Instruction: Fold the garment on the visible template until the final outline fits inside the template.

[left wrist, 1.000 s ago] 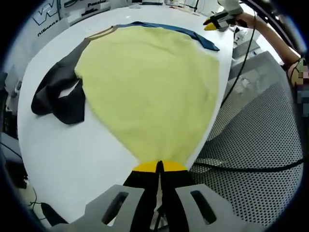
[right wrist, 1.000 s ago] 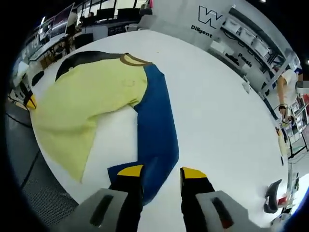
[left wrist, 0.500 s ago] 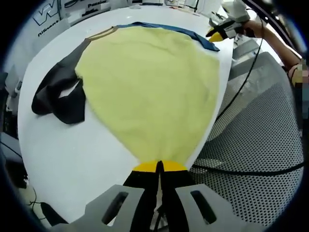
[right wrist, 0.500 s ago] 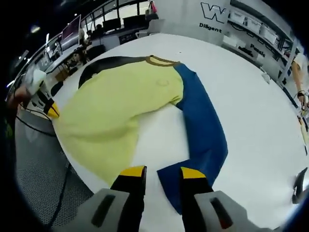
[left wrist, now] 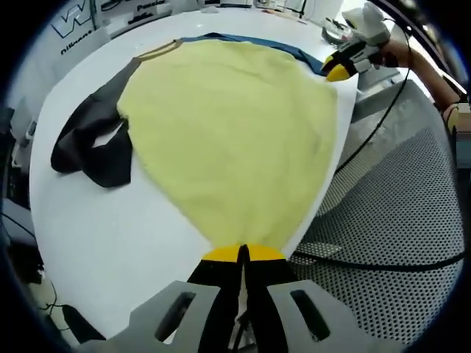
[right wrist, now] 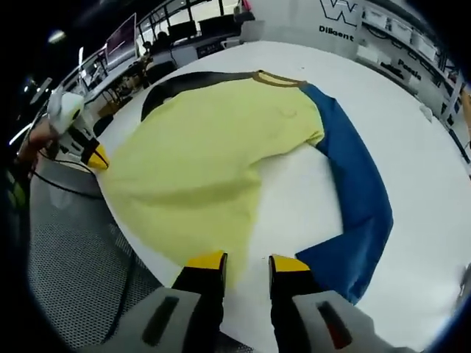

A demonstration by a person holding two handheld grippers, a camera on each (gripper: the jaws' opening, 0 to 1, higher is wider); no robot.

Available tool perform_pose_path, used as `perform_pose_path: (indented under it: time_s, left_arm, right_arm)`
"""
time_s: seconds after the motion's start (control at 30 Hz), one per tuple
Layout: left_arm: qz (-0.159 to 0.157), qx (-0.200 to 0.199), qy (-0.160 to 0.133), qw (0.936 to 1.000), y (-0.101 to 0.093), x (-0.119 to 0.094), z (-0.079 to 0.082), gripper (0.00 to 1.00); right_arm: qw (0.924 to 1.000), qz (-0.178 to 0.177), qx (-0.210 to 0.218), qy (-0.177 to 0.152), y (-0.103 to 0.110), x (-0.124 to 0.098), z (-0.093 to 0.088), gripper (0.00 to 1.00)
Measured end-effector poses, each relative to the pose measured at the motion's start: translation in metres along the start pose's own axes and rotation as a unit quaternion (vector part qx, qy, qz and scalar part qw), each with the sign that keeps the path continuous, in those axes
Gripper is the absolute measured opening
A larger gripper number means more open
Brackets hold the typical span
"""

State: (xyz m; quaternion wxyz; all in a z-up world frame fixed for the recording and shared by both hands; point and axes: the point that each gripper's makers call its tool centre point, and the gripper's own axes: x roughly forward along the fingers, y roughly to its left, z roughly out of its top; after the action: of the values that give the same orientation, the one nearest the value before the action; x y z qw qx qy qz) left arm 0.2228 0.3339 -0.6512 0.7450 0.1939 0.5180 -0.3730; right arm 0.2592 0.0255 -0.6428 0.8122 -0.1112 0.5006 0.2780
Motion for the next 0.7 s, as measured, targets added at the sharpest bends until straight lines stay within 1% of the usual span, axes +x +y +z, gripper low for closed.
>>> perform_pose_path:
  time_s: [0.03,0.07,0.1,0.23,0.33,0.47,0.53,0.6,0.7]
  left_arm:
    - [0.001,-0.001,-0.001,1.0,0.0,0.0,0.0,0.0]
    - [0.002,-0.001,-0.002,1.0,0.0,0.0,0.0,0.0]
    - [0.003,-0.002,-0.004,1.0,0.0,0.0,0.0,0.0]
    - [0.004,-0.003,-0.007,1.0,0.0,0.0,0.0,0.0]
    - [0.005,-0.003,-0.009,0.9999,0.001,-0.001,0.0,0.0]
    - [0.004,-0.001,-0.007,1.0,0.001,-0.001,0.0,0.0]
    - [0.003,-0.001,-0.008,1.0,0.001,0.0,0.0,0.0]
    - [0.003,-0.001,-0.008,1.0,0.002,0.0,0.0,0.0]
    - [0.004,0.0,-0.007,1.0,0.002,0.0,0.001,0.0]
  right_arm:
    - [1.0,0.0,0.003,-0.006,-0.001,0.001,0.0,0.17]
    - [0.9998,-0.001,0.02,-0.003,-0.002,0.002,-0.002,0.17]
    - [0.9998,0.0,0.022,0.0,-0.001,0.002,-0.003,0.16]
    - [0.9998,0.002,0.019,0.003,-0.001,0.001,-0.005,0.12]
    - [0.9998,0.01,0.009,0.013,0.009,0.003,-0.007,0.07]
    - [0.9996,0.01,0.018,0.018,0.01,0.007,-0.011,0.06]
    - [0.9996,0.009,0.024,0.016,0.01,0.007,-0.011,0.06]
    - [0.9995,0.014,0.026,0.014,0.012,0.006,-0.01,0.01]
    - [0.9995,0.013,0.024,0.014,0.014,0.002,-0.008,0.0]
